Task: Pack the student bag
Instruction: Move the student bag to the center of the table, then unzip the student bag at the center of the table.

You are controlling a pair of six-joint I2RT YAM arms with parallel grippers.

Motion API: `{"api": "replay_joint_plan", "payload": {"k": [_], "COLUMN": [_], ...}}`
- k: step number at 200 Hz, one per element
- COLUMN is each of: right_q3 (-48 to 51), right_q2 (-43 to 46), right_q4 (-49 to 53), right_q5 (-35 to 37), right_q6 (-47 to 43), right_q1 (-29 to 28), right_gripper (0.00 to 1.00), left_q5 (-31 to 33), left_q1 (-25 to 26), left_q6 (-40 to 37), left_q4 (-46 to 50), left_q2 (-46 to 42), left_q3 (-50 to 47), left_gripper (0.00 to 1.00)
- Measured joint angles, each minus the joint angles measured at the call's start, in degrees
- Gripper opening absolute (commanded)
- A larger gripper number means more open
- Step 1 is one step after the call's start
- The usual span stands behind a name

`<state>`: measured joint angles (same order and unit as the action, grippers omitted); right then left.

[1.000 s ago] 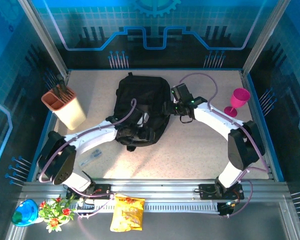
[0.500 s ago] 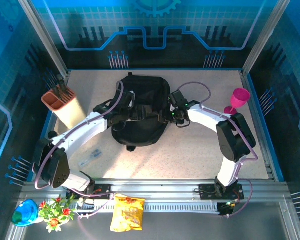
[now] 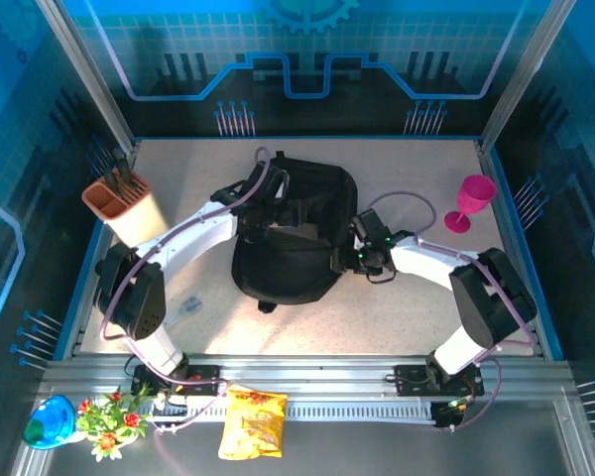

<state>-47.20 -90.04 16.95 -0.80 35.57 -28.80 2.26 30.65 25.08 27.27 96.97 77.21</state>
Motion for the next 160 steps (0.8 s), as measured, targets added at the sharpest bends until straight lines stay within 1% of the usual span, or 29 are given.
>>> {"api": "replay_joint_plan", "payload": {"k": [33,69,111,160], "right_q3": [2.7,2.5,1.6,1.4], "right_q2": [5.2,9.6,10.2,10.2], "right_q4": [1.3,0.7,-1.5,-2.7], "right_q5": [-0.2,-0.1,-0.2,-1.2], "right_q6": [-0.7,-0.6,-0.3,0.3], "right_q1": [0.0,1.1,4.3,5.3], "right_gripper": [0.72,0.74,0.74,0.74], "left_q5": [-1.1,-2.8,-3.8,-4.2], "left_q1": [1.9,2.6,3.1,3.3], "left_q6": [0.6,1.7,1.9,2.0], "left_q4": [0.8,1.3,3.0,4.4], "left_q2": [4.6,10.3,15.2,18.1], "left_q3": [4.5,9.1,13.3,16.1], "left_gripper": [0.54,0.49,0.40,0.36]}}
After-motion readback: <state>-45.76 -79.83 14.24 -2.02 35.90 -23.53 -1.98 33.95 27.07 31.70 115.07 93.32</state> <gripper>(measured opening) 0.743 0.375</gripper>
